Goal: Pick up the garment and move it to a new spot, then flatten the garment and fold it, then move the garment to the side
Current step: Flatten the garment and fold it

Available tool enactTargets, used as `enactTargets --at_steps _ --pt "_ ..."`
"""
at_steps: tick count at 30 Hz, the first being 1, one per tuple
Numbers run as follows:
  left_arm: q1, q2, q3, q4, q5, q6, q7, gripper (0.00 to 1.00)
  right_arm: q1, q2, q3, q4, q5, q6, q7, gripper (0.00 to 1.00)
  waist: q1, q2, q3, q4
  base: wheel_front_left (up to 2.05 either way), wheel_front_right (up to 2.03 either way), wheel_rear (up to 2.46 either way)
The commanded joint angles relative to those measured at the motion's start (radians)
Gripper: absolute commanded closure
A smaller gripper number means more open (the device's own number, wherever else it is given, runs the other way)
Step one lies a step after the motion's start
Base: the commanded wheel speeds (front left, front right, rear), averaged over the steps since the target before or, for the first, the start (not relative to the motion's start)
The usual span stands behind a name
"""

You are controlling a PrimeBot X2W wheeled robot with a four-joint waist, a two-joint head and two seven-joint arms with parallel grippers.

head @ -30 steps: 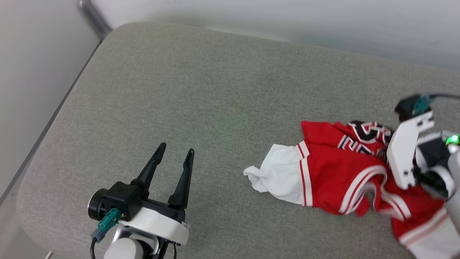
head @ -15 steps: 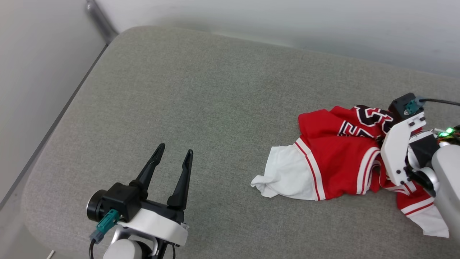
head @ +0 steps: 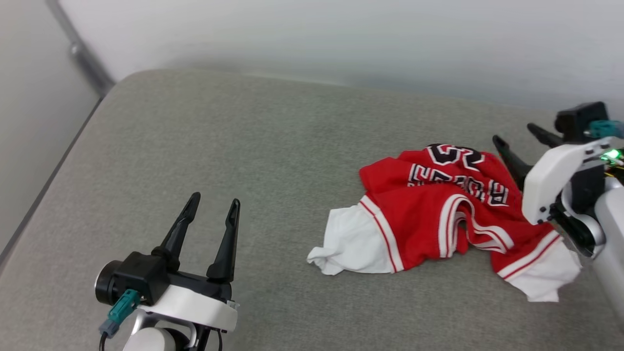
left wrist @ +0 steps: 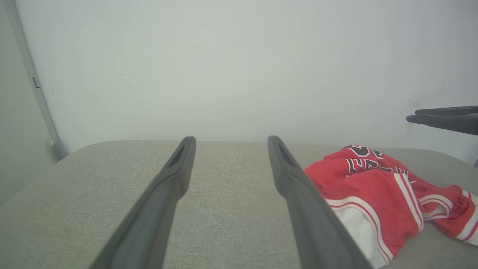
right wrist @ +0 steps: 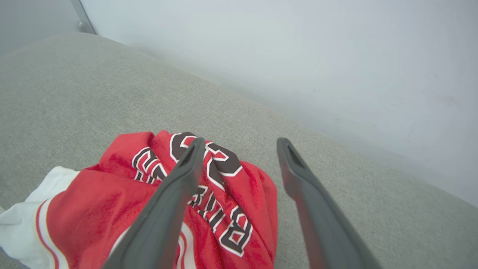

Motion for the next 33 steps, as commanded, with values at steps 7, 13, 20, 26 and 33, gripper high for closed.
enactTargets --at_steps 7,13,20,26,33 --pt "0.019 -0.015 0.026 -0.036 0.009 0.001 -0.002 0.0 0.181 0.003 -0.165 -0.164 -0.031 0.0 -0.153 0.0 -0.0001 0.0 -0.022 -0.084 0.0 0.0 0.0" --pt "0.026 -0.019 0.037 -0.047 -0.003 0.001 -0.002 0.0 0.352 0.076 -0.329 -0.299 -0.117 0.0 -0.216 0.0 -0.0001 0.0 -0.021 -0.118 0.0 0.0 0.0" --pt "0.06 -0.004 0.0 -0.018 -0.038 0.001 -0.002 0.0 0.582 0.225 -0.479 -0.501 -0.202 0.0 -0.224 0.0 -0.0001 0.0 -0.018 -0.16 0.0 0.0 0.0" --pt "0.031 0.069 -0.116 0.014 -0.046 0.001 0.043 0.0 0.644 0.282 -0.517 -0.607 -0.233 0.0 -0.187 0.0 -0.0001 0.0 0.002 -0.189 0.0 0.0 0.0" --pt "-0.081 0.163 -0.243 0.013 -0.141 0.001 0.445 0.0 0.659 0.292 -0.549 -0.678 -0.253 0.0 -0.133 0.0 -0.0001 0.0 0.049 -0.215 0.0 0.0 0.0"
